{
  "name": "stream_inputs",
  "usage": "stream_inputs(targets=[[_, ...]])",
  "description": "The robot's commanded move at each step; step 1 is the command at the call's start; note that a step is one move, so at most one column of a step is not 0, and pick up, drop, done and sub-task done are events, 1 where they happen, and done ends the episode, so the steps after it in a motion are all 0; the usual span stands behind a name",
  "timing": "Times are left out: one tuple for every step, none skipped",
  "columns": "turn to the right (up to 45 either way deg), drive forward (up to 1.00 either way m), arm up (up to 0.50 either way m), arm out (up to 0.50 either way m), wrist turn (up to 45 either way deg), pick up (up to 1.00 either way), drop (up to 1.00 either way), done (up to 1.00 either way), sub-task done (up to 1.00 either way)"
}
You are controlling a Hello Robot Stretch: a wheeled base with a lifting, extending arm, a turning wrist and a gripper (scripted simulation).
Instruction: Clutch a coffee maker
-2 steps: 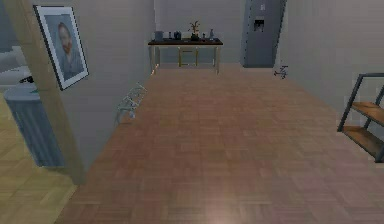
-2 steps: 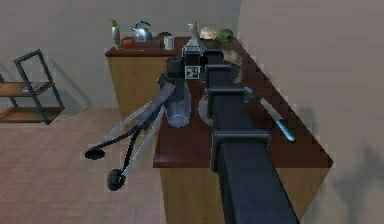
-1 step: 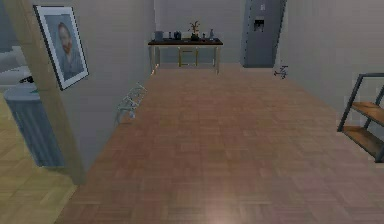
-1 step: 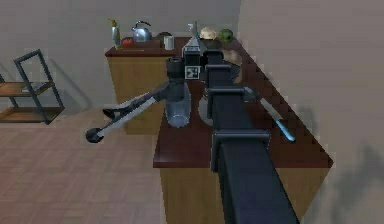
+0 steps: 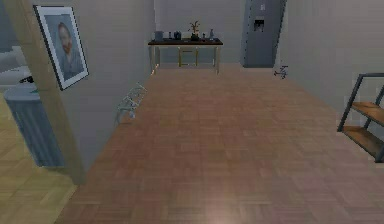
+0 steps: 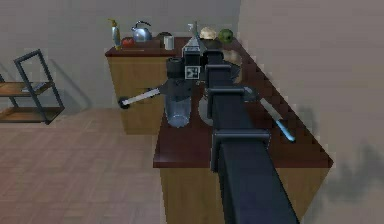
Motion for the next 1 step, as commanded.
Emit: stream_inputs(targets=[[0.0, 0.00, 0.00, 0.00, 45.0, 0.00, 0.00, 0.00, 0.00]])
